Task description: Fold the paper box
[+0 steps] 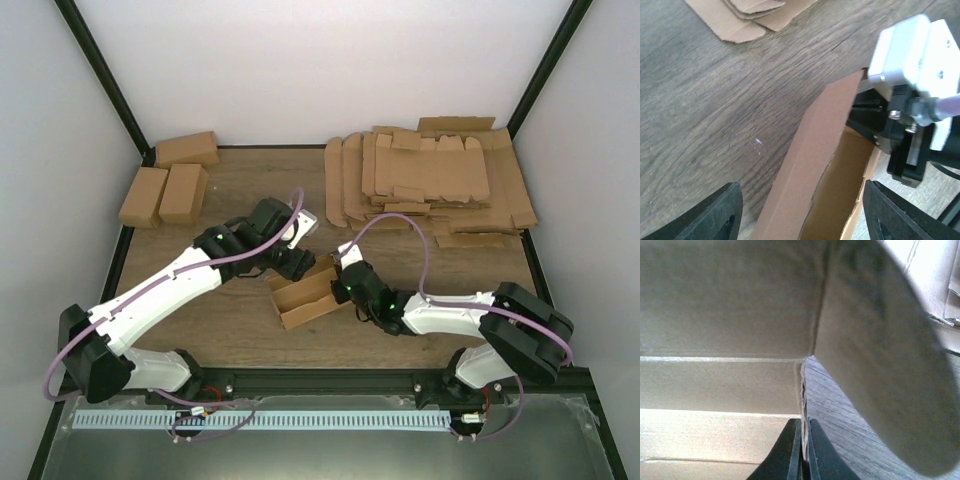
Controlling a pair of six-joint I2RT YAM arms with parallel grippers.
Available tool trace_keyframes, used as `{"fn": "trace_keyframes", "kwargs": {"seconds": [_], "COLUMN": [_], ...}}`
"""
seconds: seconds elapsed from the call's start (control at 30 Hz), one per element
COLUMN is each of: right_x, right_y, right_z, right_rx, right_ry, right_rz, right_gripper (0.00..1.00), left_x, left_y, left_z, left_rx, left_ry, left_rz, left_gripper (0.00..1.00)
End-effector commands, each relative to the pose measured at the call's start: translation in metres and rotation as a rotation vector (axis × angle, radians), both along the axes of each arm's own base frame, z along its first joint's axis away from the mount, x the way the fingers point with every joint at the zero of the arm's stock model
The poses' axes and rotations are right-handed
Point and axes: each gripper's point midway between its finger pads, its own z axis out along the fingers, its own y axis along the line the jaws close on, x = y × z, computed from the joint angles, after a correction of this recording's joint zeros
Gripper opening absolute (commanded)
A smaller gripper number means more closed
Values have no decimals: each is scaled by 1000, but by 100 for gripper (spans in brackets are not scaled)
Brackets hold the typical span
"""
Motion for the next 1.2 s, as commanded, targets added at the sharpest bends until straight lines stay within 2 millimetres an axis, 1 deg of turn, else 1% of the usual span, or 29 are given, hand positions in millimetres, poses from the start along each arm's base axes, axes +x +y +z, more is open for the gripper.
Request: {"fn": "trace_keyframes", "kwargs": {"seconds": [0.0, 0.2, 0.43, 0.5, 0.57, 0.6, 0.63, 0.77, 0.9, 1.07, 1.17], "right_x": [0, 1, 2, 2, 2, 1, 0, -4, -8, -16, -23], "right_y": [9, 10, 11, 12, 13, 14, 15, 18, 18, 8, 2], "right_z": [4, 8, 12, 15, 18, 20, 21, 30, 39, 41, 47], "right_rx": [-16, -12, -9, -7, -4, -4, -7, -1, 16, 23, 49], "right_ry": [-16, -30, -39, -40, -40, -40, -40, -40, -19, 32, 65], "right_rz": [37, 44, 43, 46, 52, 58, 67, 104, 110, 95, 89], "right_gripper": [1, 1, 1, 1, 1, 2, 4, 13, 32, 48, 59], "left_x": [-7, -9, -14, -15, -12, -11, -11, -13, -17, -21, -24], "left_y": [-12, -15, -19, -19, -18, -17, -17, -17, -20, -23, -25], "left_z": [16, -14, -27, -30, -32, -33, -35, -37, -37, -40, -44], "left_rx": [-44, 17, 48, 60, 78, 89, 102, 156, 175, 183, 188], "left_ry": [-48, 21, 41, 43, 34, 28, 23, -12, -30, -32, -26], "left_rz": [-116, -117, -138, -138, -123, -111, -107, -99, -100, -104, -109], "left_gripper": [68, 53, 40, 28, 12, 6, 4, 4, 4, 4, 4]}}
